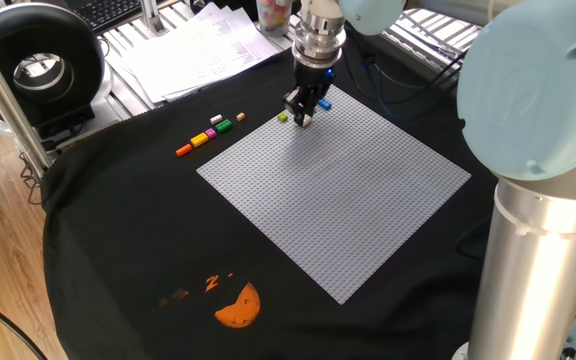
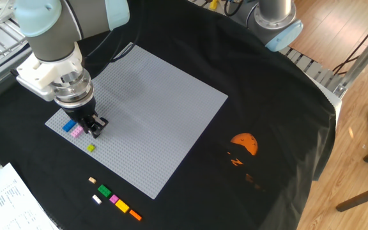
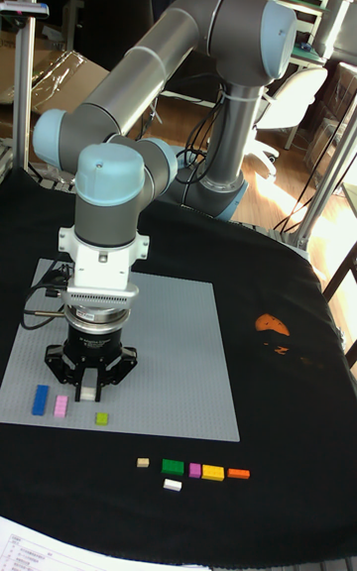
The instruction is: Build with small Lego blocks
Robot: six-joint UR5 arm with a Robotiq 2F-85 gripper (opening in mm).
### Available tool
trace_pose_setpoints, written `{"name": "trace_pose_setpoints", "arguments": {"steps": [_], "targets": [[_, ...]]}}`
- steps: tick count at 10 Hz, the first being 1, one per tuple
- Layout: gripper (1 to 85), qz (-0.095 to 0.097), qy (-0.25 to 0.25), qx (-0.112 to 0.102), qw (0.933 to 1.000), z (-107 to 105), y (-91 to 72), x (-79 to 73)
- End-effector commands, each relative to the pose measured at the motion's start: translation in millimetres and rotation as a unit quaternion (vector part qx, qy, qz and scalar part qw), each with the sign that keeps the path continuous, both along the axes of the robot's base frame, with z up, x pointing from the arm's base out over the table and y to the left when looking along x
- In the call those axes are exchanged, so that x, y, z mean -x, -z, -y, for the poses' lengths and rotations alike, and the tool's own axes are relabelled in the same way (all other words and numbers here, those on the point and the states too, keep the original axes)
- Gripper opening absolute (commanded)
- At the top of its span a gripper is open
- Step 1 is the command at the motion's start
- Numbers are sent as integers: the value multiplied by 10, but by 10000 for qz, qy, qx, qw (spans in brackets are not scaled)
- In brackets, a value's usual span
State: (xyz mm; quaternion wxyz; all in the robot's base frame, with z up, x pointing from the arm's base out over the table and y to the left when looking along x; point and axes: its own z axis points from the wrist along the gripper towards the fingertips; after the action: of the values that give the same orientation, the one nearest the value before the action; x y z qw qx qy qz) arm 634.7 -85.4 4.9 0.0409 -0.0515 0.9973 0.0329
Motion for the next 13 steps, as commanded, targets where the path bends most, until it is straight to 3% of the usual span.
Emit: {"name": "trace_pose_setpoints", "arguments": {"steps": [1, 5, 9, 11, 13], "targets": [[200, 38, 34, -33, 10000, -1, -3, -22], [197, 54, 12, -8, 10000, 6, 43, -21], [187, -94, -66, -11, 9999, 52, -94, 38], [190, 60, -79, 0, 10000, 37, -20, -34], [193, 60, -79, -23, 9999, 24, -18, -33]]}}
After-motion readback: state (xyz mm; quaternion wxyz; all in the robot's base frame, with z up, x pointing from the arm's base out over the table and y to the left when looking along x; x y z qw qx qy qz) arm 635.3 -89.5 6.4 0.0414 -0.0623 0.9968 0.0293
